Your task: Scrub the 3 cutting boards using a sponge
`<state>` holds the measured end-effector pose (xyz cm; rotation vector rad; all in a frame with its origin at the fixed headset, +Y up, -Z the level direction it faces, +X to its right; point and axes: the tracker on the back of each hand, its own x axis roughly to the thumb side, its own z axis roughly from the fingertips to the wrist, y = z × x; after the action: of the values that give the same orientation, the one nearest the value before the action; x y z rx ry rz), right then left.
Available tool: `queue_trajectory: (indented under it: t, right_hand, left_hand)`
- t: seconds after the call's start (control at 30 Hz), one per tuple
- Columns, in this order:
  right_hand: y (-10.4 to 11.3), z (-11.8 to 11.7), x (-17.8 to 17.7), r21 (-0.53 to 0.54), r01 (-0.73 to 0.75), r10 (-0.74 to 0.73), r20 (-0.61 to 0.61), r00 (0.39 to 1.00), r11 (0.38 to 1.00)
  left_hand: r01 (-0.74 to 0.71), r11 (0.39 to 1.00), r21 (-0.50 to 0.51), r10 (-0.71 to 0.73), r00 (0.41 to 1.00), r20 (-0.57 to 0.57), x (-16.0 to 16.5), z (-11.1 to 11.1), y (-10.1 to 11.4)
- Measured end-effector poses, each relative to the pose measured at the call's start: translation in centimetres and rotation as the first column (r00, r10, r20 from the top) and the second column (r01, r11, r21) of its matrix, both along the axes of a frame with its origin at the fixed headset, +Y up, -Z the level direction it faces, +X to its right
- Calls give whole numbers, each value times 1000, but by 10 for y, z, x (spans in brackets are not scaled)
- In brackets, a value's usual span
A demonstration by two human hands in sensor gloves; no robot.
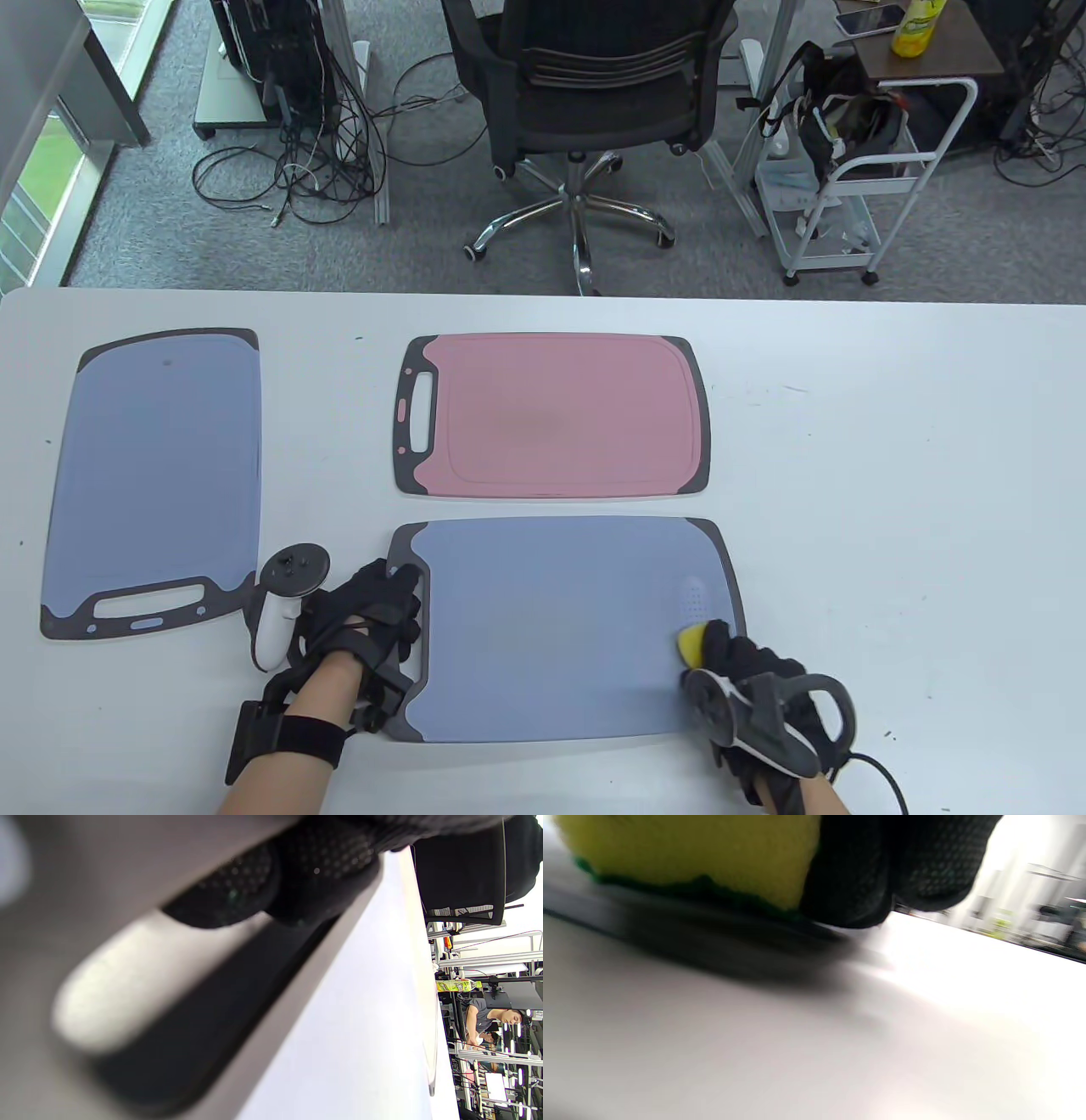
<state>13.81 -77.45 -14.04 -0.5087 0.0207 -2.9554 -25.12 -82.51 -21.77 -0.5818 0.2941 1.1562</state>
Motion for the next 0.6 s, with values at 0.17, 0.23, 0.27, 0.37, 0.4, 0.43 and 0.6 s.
queue_trajectory:
  t: [0.17, 0.23, 0.27, 0.37, 0.4, 0.43, 0.6]
  right_hand:
    - [4, 20, -146, 6, 67, -60, -357, 932, 998]
    - [6, 31, -191, 26, 55, -37, -453, 891, 998]
    - [7, 33, -202, 21, 54, -38, -462, 886, 998]
    - [7, 32, -207, 28, -13, 24, -445, 895, 1000]
    - [6, 30, -197, 34, 20, -3, -443, 897, 999]
    - [5, 28, -183, 31, 33, -16, -430, 902, 999]
    - [-1, 21, -95, 43, -42, 54, -339, 939, 998]
  left_hand:
    - [-18, 1000, -5, 18, 1000, -6, -2, 0, 0]
    - [-25, 1000, -6, 25, 1000, -9, -3, 0, 0]
    - [-26, 1000, -5, 26, 1000, -11, -3, 0, 0]
    - [-26, 1000, -1, 26, 999, -20, -5, 0, 0]
    - [-30, 1000, -3, 30, 999, -24, -5, 0, 0]
    - [-31, 1000, -5, 31, 999, -25, -5, 0, 0]
    - [-22, 1000, 2, 23, 999, -31, -5, 0, 1]
